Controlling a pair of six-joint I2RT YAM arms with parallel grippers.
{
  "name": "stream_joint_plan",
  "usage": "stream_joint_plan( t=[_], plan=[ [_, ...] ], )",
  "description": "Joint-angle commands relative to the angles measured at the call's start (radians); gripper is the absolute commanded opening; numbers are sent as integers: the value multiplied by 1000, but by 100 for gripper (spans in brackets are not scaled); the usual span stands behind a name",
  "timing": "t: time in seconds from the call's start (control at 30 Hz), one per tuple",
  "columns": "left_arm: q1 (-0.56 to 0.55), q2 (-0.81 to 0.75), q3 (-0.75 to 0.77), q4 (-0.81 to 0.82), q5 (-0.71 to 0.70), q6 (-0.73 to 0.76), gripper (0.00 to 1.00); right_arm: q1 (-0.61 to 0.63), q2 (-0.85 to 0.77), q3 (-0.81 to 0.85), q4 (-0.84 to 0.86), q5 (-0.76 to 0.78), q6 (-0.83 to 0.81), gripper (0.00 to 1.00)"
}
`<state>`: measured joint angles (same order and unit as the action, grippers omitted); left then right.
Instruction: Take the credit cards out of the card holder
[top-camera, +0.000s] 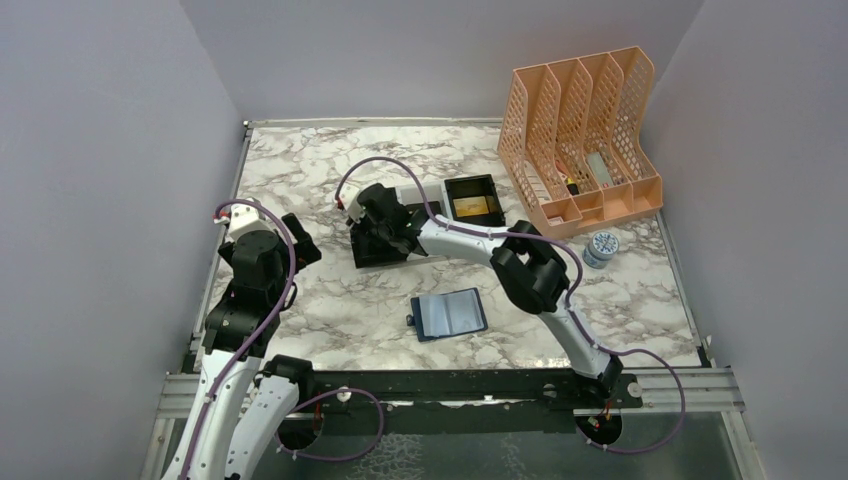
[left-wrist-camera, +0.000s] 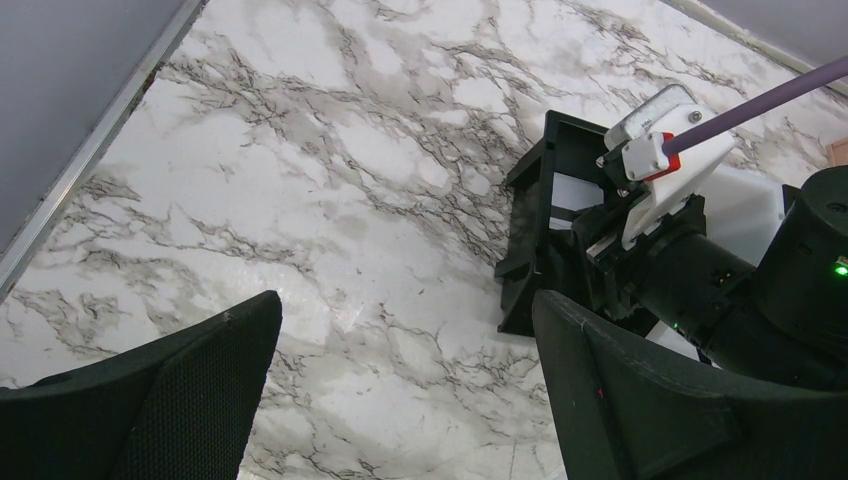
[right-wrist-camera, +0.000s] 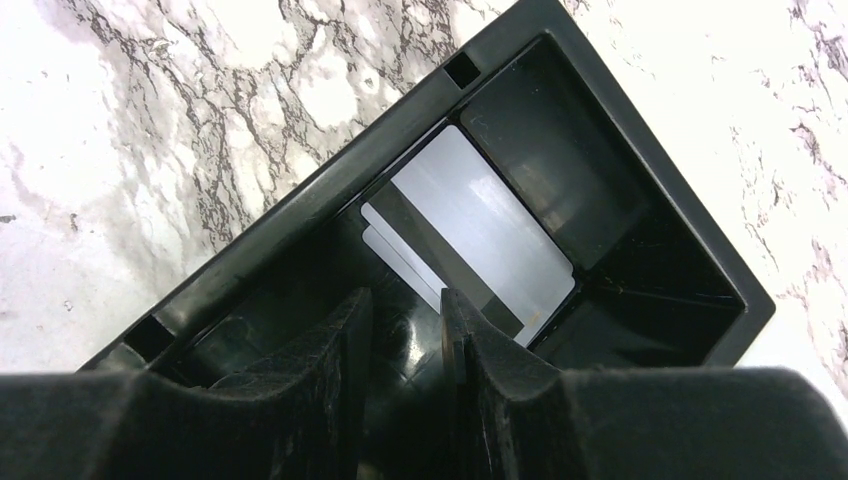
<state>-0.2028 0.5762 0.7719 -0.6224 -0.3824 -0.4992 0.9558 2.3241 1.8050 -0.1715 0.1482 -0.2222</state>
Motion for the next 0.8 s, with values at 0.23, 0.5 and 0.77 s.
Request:
stream_joint_plan(
  t=[0.23, 0.5, 0.77],
  plan=[
    [7, -1, -10, 5, 13, 4, 99, 23, 87, 18, 77, 142, -26, 33],
    [6, -1, -10, 6, 11, 5, 99, 28, 105, -1, 180, 230, -36, 33],
    [6, 1, -10, 5, 10, 4, 99, 40, 63, -29, 198, 183, -14, 32]
  ],
)
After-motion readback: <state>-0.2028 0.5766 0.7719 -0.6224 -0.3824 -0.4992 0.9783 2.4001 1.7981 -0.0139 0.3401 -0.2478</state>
